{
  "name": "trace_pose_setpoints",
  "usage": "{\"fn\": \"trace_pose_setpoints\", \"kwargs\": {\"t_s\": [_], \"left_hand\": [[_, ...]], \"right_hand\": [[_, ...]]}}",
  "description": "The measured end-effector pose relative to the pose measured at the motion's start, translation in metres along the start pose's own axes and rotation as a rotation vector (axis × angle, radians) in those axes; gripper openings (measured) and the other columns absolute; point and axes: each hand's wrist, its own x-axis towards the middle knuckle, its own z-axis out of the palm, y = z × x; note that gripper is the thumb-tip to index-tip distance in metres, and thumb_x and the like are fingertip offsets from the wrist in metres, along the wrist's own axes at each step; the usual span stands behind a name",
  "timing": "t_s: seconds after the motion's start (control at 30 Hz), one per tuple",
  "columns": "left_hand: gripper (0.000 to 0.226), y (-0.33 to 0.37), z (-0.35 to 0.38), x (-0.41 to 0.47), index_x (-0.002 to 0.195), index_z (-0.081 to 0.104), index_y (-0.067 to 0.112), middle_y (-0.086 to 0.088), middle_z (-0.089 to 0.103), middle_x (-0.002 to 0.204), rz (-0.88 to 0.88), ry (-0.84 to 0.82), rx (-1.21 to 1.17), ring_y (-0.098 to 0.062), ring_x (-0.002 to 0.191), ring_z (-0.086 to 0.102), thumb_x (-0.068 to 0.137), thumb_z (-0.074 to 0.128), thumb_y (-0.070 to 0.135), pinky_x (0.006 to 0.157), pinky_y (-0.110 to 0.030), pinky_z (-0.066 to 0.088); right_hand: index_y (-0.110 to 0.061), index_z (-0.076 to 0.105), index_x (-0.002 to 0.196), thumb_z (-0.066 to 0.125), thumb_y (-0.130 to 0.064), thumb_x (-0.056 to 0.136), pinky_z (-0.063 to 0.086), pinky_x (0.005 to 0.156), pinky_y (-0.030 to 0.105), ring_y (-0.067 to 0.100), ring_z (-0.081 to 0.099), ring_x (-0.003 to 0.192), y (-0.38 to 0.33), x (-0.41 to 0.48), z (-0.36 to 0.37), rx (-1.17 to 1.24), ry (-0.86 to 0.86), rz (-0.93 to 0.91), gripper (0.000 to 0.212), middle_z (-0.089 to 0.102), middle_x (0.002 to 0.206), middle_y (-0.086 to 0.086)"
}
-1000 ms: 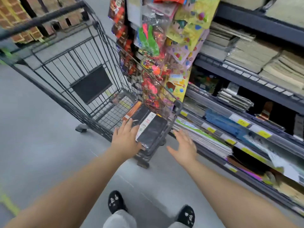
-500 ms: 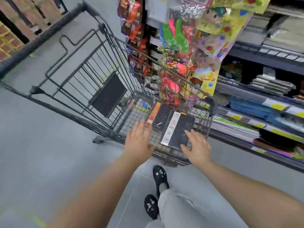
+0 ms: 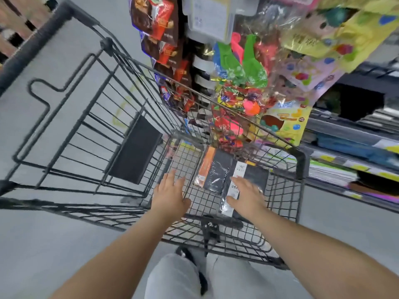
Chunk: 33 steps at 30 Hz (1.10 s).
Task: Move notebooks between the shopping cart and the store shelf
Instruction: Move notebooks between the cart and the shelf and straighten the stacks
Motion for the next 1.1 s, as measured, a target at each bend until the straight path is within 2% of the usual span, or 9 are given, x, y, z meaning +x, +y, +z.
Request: {"fn": "trace_pose_setpoints", "kwargs": {"t_s": [0.23,0.47,0.6,0.73,0.83,0.87,0.93,1.03,1.1], "left_hand": [[0.073,-0.010,-0.001,0.070,0.151,0.014,0.027,-0.001,-0.003,0.161,0.006,-0.172,-0.058,-0.025,0.147,0.009,0.090,0.054,0.036,0.117,-0.048,0.021],[0.071,-0.027,0.024,0.141,0.151,0.019,0.022,-0.011,0.013,0.159,0.162,-0.333,0.061,-0.031,0.142,0.025,0.091,0.054,0.034,0.115,-0.041,0.026],[0.073,-0.029,0.048,0.170,0.151,0.016,0.020,-0.013,0.022,0.157,0.185,-0.411,0.075,-0.031,0.139,0.032,0.092,0.055,0.039,0.113,-0.040,0.028],[0.067,-0.019,0.078,0.199,0.144,0.034,0.018,-0.012,0.043,0.145,0.080,-0.456,-0.144,-0.030,0.125,0.049,0.089,0.061,0.043,0.103,-0.039,0.038],[0.064,-0.013,0.098,0.226,0.121,0.050,0.007,-0.011,0.064,0.112,-0.044,-0.414,-0.324,-0.024,0.093,0.062,0.079,0.069,0.052,0.076,-0.035,0.051],[0.065,-0.011,0.101,0.231,0.115,0.048,0.006,-0.009,0.063,0.100,-0.091,-0.393,-0.353,-0.021,0.084,0.061,0.077,0.069,0.054,0.065,-0.030,0.047],[0.066,-0.007,0.108,0.238,0.116,0.047,0.007,-0.005,0.060,0.093,-0.143,-0.371,-0.397,-0.016,0.075,0.056,0.076,0.071,0.053,0.053,-0.026,0.038],[0.055,-0.002,0.114,0.237,0.120,0.046,0.010,-0.002,0.058,0.099,-0.054,-0.290,-0.368,-0.013,0.072,0.051,0.082,0.070,0.041,0.054,-0.023,0.034],[0.052,-0.004,0.115,0.235,0.118,0.046,0.011,-0.006,0.063,0.107,0.014,-0.248,-0.343,-0.022,0.088,0.058,0.082,0.070,0.041,0.065,-0.027,0.038]], "right_hand": [[-0.031,0.025,0.148,0.057,-0.041,0.088,0.028,0.114,0.048,0.025,0.027,0.142,-0.013,0.038,0.009,0.097,0.012,0.104,0.069,0.023,0.157,0.000],[-0.024,0.032,0.145,0.059,-0.028,0.090,0.046,0.094,0.035,0.026,0.050,0.124,-0.014,0.071,0.054,0.190,0.111,0.258,0.061,0.043,0.145,0.006],[-0.021,0.035,0.144,0.061,-0.020,0.086,0.047,0.095,0.036,0.030,0.051,0.119,-0.013,0.091,0.079,0.211,0.130,0.283,0.063,0.047,0.139,0.009],[-0.014,0.046,0.137,0.056,-0.008,0.082,0.046,0.093,0.036,0.030,0.054,0.109,-0.014,0.101,0.105,0.231,0.199,0.228,0.056,0.054,0.125,0.011],[-0.014,0.046,0.137,0.056,-0.011,0.085,0.043,0.100,0.038,0.028,0.051,0.114,-0.012,0.102,0.110,0.284,0.238,0.212,0.053,0.053,0.129,0.009],[-0.015,0.046,0.136,0.056,-0.013,0.086,0.041,0.103,0.038,0.027,0.050,0.116,-0.012,0.102,0.110,0.303,0.252,0.221,0.052,0.053,0.130,0.008],[-0.016,0.045,0.137,0.056,-0.016,0.087,0.038,0.105,0.036,0.023,0.047,0.119,-0.010,0.100,0.109,0.322,0.264,0.236,0.051,0.052,0.132,0.005],[-0.016,0.047,0.135,0.058,-0.016,0.086,0.039,0.105,0.037,0.024,0.048,0.120,-0.007,0.099,0.110,0.342,0.290,0.244,0.050,0.052,0.132,0.005],[-0.016,0.047,0.135,0.058,-0.015,0.086,0.039,0.105,0.038,0.025,0.048,0.120,-0.005,0.101,0.112,0.341,0.290,0.249,0.050,0.052,0.132,0.006]]}}
